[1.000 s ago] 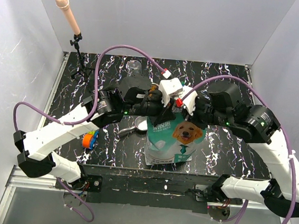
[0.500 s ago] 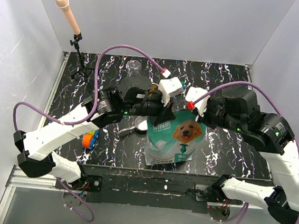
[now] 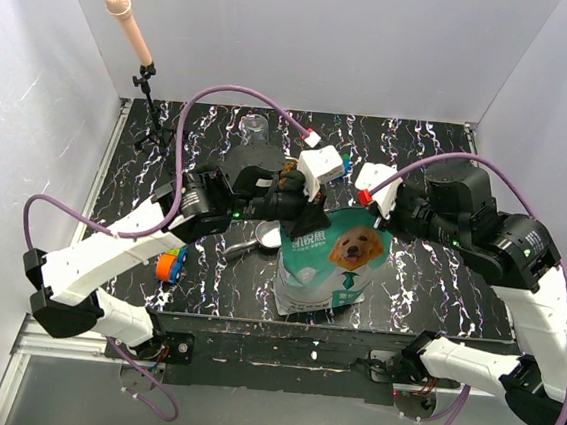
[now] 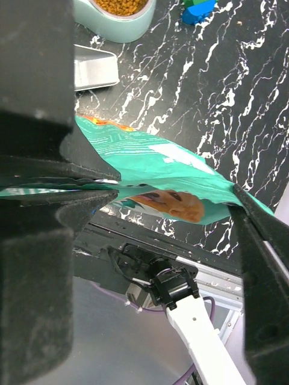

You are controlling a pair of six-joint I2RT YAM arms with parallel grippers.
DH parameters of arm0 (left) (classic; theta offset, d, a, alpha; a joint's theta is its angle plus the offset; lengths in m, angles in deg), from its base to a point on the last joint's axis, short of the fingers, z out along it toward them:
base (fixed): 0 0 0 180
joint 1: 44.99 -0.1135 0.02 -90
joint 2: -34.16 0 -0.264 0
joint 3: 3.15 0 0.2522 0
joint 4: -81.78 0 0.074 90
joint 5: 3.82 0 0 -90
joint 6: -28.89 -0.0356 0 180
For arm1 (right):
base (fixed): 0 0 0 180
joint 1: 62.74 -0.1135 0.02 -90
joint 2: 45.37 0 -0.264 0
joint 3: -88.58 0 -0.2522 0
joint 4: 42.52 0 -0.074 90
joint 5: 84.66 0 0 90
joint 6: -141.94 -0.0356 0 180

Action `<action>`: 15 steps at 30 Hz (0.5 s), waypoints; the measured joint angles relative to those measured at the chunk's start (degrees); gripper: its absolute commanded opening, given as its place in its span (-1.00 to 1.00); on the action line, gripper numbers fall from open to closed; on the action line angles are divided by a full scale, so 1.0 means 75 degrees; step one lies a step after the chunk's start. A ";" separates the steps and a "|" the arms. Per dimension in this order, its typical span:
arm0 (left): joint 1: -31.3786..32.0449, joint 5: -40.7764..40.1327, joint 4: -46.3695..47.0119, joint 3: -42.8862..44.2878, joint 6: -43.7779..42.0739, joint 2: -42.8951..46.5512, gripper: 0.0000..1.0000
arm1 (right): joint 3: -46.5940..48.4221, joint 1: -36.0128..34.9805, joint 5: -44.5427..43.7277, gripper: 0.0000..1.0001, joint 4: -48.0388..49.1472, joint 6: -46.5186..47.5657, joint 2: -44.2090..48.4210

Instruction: Serve the pet food

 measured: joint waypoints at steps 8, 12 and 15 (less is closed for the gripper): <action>0.0003 -0.0172 -0.0452 -0.0312 0.0102 0.0752 -0.75 | 0.0134 0.0157 0.0335 -0.97 -0.0143 0.0015 -0.0087; 0.0000 -0.0297 -0.0644 -0.0356 0.0102 0.0895 -1.00 | 0.0146 0.0187 0.0434 -0.93 -0.0160 0.0061 -0.0090; 0.0000 -0.0309 -0.0647 -0.0358 0.0067 0.0895 -1.00 | 0.0152 0.0195 0.0545 -0.55 -0.0163 0.0082 -0.0105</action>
